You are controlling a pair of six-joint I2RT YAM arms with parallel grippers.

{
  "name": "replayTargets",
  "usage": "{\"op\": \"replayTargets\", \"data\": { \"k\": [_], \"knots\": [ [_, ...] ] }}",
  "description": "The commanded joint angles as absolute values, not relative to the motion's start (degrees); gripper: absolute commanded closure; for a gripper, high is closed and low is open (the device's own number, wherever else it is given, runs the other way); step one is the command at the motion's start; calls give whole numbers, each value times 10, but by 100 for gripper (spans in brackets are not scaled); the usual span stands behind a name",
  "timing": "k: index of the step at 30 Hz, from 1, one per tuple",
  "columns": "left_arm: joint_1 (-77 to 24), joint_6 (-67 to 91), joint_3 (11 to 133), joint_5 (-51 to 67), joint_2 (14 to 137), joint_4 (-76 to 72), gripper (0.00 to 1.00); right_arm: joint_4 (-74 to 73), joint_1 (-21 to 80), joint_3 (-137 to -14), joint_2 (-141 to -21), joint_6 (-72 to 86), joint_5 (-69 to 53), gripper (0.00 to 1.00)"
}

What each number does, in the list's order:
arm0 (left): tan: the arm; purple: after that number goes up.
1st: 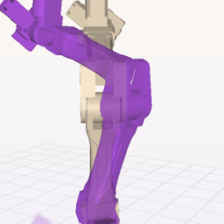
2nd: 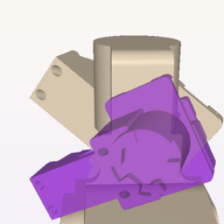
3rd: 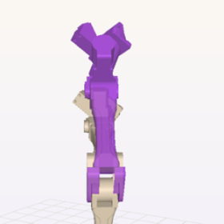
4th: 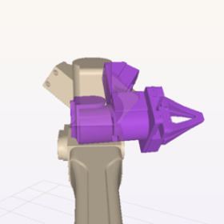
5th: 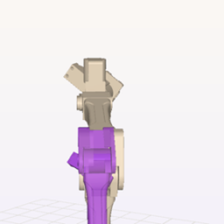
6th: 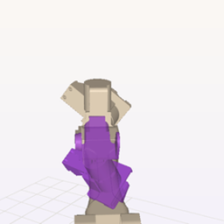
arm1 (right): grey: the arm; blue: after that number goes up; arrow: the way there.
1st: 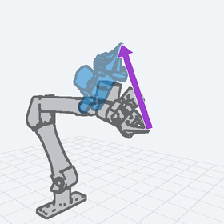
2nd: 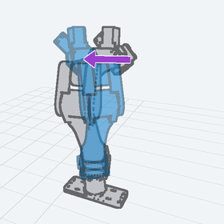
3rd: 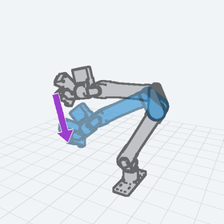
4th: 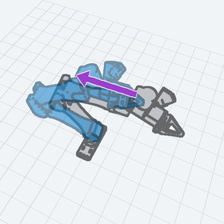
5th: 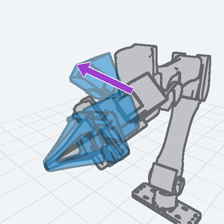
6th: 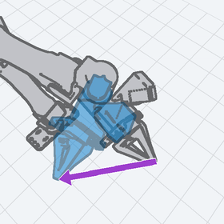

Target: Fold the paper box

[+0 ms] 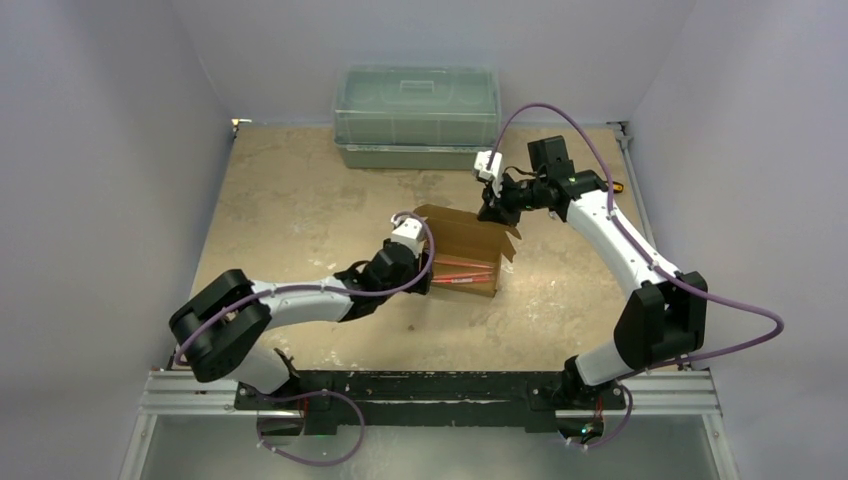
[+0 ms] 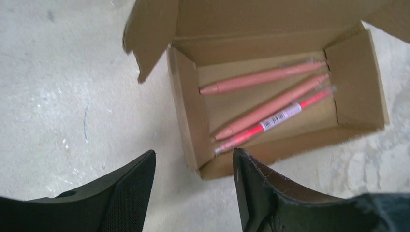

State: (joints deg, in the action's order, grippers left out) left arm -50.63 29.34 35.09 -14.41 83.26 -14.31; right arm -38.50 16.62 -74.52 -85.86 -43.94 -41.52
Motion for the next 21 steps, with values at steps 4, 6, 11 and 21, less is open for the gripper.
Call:
{"op": "replayTargets", "data": {
  "k": [4, 6, 11, 21],
  "knots": [
    [-525, 291, 419, -267, 890, -132, 52, -373, 173, -737, -862, -432, -426, 95],
    [-526, 289, 430, -272, 905, -134, 55, -373, 174, -737, -863, -432, -427, 95],
    [-529, 280, 463, -278, 946, -121, 65, -373, 175, -734, -862, -432, -428, 95],
    [-574, 230, 497, -375, 961, -79, 100, -373, 175, -732, -862, -429, -441, 95]
  ]
}}
